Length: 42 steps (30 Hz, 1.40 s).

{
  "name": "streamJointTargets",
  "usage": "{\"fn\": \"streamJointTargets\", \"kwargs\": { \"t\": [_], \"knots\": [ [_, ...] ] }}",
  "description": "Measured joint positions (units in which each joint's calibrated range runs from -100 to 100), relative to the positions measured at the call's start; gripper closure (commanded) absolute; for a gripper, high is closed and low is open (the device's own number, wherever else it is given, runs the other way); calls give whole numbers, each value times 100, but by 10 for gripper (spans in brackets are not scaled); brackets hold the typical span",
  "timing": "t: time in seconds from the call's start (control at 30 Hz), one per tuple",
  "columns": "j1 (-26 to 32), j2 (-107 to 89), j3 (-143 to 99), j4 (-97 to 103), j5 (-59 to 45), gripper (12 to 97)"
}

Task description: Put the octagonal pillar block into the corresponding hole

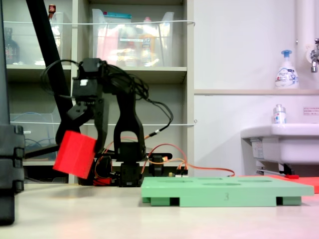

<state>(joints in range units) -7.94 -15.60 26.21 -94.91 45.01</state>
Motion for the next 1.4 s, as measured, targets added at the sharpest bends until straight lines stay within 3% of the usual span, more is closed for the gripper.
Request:
{"fn": "streamJointTargets", "kwargs": {
  "t": [0.37, 0.6, 0.73, 1.4],
  "knots": [
    [1280, -657, 304, -29, 1216, 673],
    [2056, 971, 2430, -108, 1983, 672],
    [2212, 1888, 3655, -196, 2266, 672],
    [2393, 2763, 3675, 20, 2413, 669]
  ]
}}
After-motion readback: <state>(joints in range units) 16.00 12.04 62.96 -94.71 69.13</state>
